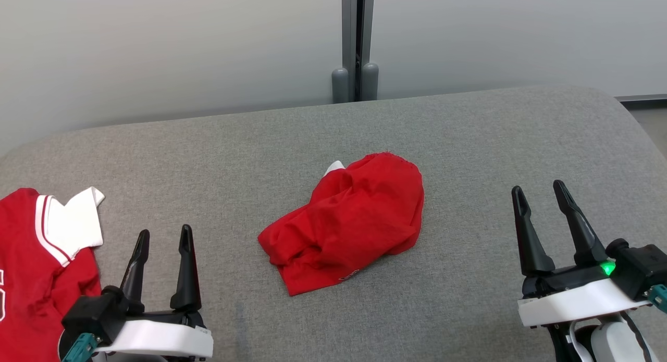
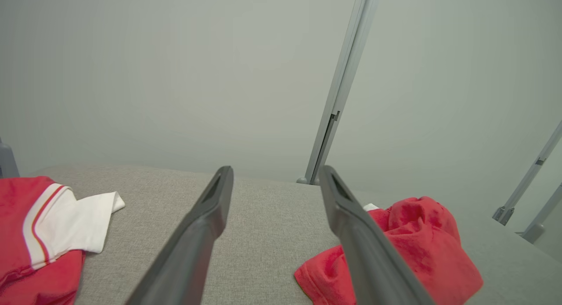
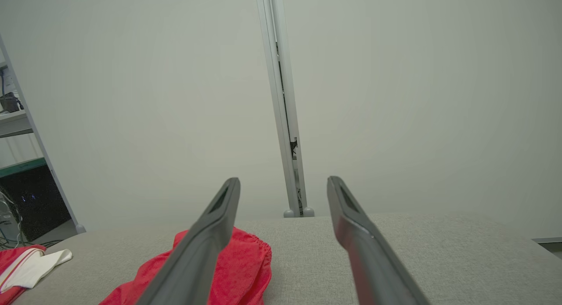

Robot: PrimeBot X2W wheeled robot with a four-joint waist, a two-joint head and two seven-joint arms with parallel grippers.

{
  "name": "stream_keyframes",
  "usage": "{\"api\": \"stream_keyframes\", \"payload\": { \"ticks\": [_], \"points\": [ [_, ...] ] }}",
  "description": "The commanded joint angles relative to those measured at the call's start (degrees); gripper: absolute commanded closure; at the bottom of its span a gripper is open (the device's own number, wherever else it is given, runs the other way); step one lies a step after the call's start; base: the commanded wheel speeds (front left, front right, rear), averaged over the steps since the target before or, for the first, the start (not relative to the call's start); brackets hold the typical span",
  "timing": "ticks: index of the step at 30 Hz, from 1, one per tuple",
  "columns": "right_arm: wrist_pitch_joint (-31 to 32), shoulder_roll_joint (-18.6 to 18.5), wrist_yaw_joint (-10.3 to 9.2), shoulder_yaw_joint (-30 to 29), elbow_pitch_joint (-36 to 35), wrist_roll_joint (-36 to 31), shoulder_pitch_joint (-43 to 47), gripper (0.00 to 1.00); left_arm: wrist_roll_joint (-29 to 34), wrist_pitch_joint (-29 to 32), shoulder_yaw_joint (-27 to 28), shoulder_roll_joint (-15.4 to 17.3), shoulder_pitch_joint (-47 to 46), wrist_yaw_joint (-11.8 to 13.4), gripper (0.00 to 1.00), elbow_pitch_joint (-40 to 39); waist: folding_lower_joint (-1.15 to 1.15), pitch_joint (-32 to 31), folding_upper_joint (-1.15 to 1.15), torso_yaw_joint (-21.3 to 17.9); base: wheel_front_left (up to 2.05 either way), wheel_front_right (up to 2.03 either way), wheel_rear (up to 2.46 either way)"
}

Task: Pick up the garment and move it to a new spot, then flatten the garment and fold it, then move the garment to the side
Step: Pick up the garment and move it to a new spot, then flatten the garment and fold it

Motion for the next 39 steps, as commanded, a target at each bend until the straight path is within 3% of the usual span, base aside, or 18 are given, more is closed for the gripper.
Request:
{"api": "stream_keyframes", "payload": {
  "ticks": [1,28,39],
  "points": [
    [0.0,-0.39,0.11,-0.03,0.2,0.01,0.34,0.0,0.22,-0.28,0.32,-0.05,0.25,-0.38,0.0,0.13,0.0,-0.02,0.0,-0.01,0.0,0.0,0.0],
    [0.01,-1.11,0.11,0.82,0.72,0.13,-0.24,0.0,0.62,-0.13,0.03,-1.54,-0.32,-2.02,0.0,2.89,0.0,-0.42,0.0,1.39,0.0,0.0,0.0],
    [0.01,-0.91,0.12,1.2,0.79,0.49,-1.31,0.0,-1.95,11.72,-5.28,-1.46,-2.0,-5.31,0.0,9.17,0.0,1.02,0.0,0.49,0.0,0.0,0.0]
  ]
}}
